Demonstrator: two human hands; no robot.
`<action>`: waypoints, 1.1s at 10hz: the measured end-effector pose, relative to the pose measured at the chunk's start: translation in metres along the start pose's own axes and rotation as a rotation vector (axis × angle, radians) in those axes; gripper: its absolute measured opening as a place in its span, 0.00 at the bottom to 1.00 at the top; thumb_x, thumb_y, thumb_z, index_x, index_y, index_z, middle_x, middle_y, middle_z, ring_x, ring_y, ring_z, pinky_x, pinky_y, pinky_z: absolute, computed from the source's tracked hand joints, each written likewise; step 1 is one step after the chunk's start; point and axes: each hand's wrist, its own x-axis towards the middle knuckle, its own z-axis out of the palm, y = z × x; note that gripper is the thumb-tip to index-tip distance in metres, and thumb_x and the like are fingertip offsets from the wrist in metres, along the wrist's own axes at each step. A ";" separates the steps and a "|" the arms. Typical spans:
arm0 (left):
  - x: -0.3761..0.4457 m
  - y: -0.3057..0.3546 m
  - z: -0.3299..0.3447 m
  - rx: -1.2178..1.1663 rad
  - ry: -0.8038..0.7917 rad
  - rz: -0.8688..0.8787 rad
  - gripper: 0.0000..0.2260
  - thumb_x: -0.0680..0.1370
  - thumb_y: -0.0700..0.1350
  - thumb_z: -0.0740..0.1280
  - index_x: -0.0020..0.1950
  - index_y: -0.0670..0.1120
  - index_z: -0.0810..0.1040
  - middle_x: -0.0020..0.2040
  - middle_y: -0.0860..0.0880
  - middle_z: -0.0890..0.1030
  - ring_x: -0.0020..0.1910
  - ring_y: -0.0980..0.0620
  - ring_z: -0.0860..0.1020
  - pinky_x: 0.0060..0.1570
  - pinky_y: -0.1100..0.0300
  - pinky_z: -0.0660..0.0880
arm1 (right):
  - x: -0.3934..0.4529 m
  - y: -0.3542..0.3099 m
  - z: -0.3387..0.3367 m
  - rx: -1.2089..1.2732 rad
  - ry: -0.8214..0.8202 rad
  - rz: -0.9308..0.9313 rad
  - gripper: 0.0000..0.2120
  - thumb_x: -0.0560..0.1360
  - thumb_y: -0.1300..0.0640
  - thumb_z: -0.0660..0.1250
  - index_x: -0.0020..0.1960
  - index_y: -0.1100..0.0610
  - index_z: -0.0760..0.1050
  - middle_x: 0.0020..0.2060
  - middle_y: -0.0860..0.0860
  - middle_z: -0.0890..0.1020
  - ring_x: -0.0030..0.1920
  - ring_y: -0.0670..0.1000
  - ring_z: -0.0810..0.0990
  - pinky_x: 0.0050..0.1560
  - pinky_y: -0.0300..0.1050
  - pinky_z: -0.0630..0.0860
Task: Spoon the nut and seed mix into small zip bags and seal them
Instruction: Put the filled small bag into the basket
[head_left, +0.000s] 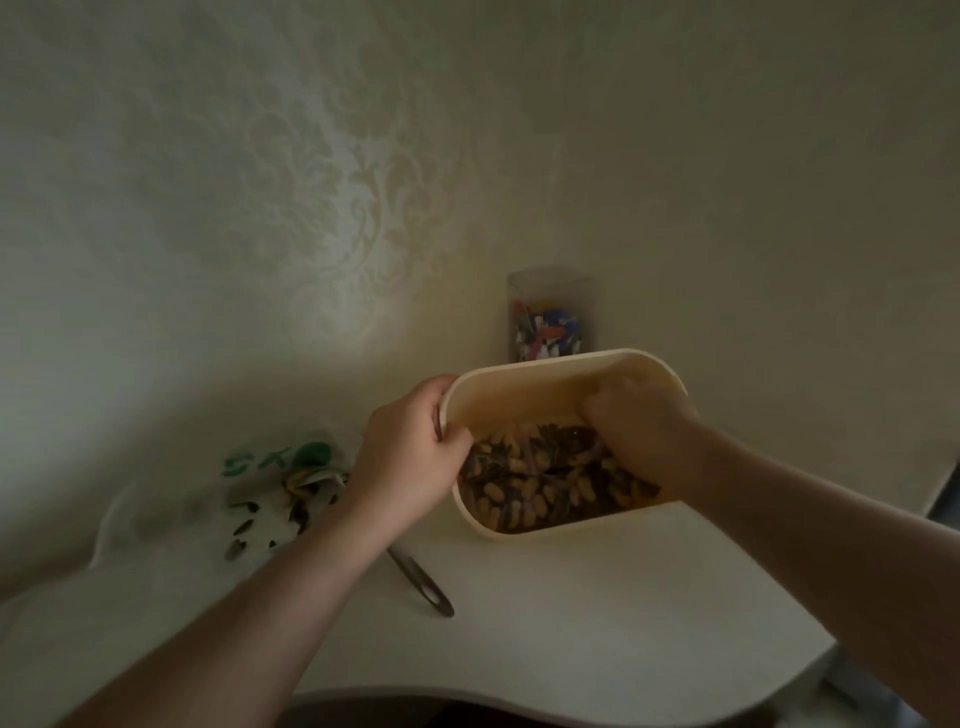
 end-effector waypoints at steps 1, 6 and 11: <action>0.002 -0.003 0.001 0.009 0.005 0.001 0.20 0.79 0.39 0.69 0.69 0.54 0.79 0.47 0.60 0.83 0.44 0.67 0.81 0.38 0.76 0.75 | -0.010 -0.014 -0.022 0.410 -0.200 0.125 0.07 0.75 0.63 0.71 0.37 0.59 0.80 0.27 0.48 0.71 0.33 0.44 0.70 0.31 0.32 0.69; 0.015 -0.026 0.007 -0.446 0.056 -0.436 0.16 0.83 0.44 0.64 0.70 0.54 0.76 0.61 0.41 0.83 0.55 0.44 0.83 0.56 0.45 0.82 | -0.046 -0.149 -0.020 0.210 0.148 -0.308 0.11 0.83 0.44 0.65 0.47 0.47 0.82 0.36 0.42 0.79 0.36 0.46 0.78 0.34 0.43 0.76; -0.118 -0.167 -0.227 0.669 0.001 -0.467 0.15 0.75 0.35 0.69 0.43 0.57 0.82 0.48 0.51 0.87 0.50 0.48 0.84 0.49 0.59 0.73 | -0.049 -0.222 0.073 0.353 0.073 -0.474 0.07 0.81 0.54 0.68 0.58 0.50 0.82 0.52 0.48 0.77 0.46 0.49 0.79 0.45 0.43 0.81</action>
